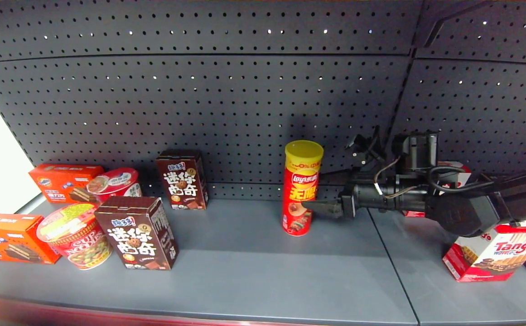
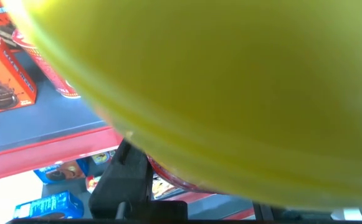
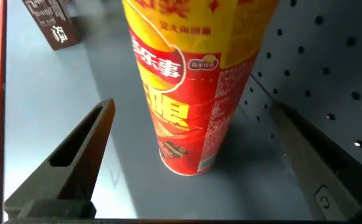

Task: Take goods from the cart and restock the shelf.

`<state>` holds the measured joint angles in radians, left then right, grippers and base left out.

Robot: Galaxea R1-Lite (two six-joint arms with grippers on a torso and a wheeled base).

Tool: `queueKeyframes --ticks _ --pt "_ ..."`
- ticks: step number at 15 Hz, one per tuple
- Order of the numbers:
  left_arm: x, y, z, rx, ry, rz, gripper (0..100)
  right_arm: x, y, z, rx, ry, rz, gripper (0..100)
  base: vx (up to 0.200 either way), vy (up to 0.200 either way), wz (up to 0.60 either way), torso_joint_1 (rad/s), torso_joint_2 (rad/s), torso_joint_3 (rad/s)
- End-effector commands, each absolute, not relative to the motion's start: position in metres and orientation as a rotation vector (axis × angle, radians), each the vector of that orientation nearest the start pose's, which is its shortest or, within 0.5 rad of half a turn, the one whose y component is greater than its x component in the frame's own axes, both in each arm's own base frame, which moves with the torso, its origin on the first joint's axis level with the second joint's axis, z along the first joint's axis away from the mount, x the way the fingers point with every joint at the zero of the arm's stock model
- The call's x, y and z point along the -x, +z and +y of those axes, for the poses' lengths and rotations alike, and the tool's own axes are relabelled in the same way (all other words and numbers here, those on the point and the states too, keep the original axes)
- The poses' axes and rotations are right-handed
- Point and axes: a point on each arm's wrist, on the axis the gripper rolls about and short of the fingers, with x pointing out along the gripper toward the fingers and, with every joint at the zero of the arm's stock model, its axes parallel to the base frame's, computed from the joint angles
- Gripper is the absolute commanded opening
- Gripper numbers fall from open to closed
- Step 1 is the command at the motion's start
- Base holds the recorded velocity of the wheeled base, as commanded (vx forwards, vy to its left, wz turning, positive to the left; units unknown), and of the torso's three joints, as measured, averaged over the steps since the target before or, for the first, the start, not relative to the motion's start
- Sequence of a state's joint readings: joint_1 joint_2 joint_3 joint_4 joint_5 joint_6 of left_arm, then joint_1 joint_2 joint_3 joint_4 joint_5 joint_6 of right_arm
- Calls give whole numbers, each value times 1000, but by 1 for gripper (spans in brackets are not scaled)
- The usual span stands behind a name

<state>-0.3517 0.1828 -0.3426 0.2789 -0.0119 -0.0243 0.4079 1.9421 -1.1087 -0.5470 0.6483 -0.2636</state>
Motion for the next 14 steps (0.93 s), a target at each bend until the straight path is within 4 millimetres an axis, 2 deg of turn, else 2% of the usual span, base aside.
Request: queueKeyframes --ticks 1,4,14 --pt "30 144 11 3 -362 128 0 -346 166 167 200 1089 173 100 0 0 0 0 0 0" --pt "30 143 11 3 -360 131 0 -353 155 173 197 1099 192 100 0 0 0 0 0 0" --pt "31 139 11 19 -353 135 0 -363 142 189 193 1150 184 100 0 0 0 0 0 0"
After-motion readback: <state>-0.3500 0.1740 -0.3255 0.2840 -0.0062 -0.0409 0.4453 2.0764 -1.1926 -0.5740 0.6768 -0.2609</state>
